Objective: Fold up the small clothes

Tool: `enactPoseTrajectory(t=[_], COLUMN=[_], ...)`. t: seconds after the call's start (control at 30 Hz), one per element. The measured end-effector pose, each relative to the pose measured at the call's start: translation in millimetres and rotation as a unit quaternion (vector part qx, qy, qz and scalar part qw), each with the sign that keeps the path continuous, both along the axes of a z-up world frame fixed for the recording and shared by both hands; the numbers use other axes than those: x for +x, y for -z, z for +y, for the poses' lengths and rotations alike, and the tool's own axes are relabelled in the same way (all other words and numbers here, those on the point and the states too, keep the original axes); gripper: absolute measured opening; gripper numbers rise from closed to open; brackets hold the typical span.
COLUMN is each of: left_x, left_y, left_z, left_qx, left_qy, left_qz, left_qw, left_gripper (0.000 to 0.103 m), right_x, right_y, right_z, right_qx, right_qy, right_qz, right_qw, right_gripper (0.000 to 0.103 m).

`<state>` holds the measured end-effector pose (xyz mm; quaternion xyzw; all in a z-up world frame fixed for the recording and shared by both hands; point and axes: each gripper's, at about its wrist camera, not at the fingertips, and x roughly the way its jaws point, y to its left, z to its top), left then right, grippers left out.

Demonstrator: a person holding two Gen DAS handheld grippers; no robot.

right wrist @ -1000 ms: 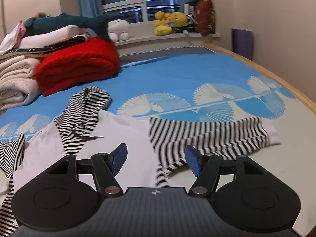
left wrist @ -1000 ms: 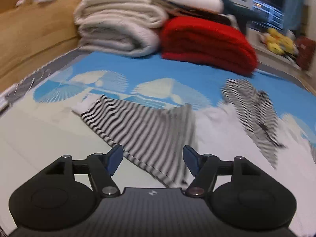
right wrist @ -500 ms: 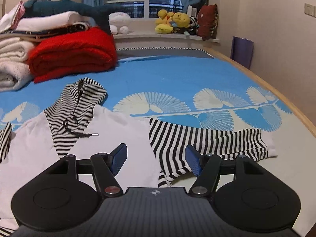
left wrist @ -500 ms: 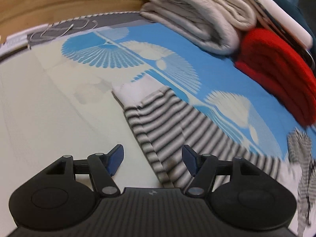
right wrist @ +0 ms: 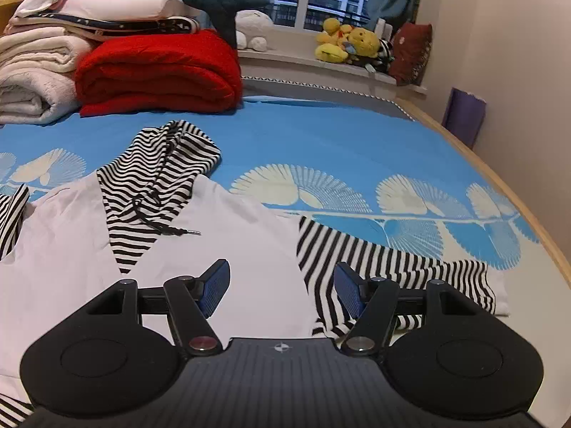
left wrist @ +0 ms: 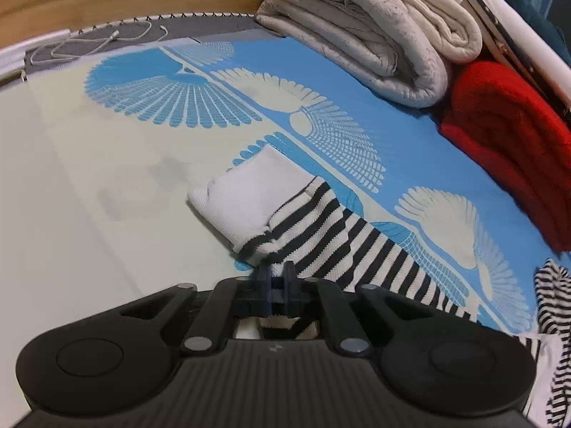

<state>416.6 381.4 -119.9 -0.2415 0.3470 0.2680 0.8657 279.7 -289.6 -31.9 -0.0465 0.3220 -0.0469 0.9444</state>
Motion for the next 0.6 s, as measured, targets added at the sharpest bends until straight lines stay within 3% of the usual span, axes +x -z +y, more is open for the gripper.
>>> enactPoseTrajectory(t=[0.2,0.37,0.47,0.6], left_x=[-3,-8,-13,-26], left_y=[-39,-87,-109,-122], left_z=[-22,-82,-146,-257], left_qx=[0.024,0.038,0.048,0.065], left_qy=[0.019,0.103,0.185,0.317], left_qz=[-0.027,-0.074,-0.1,-0.109], left_qw=[0.9992,0.9912,0.9766,0.94], left_gripper=[0.005,0.005,0.005,0.005], right_x=[-2,-7,-12,-20], right_y=[-10,-14,-17,-21], right_z=[9,11,12,11], right_qx=[0.016,0.043,0.056,0.067], right_qy=[-0.012,-0.029,-0.034,-0.034], right_qz=[-0.01,-0.01,-0.013,-0.019], right_qw=[1.0,0.999,0.998,0.997], right_gripper=[0.056,0.038,0.036,0.036])
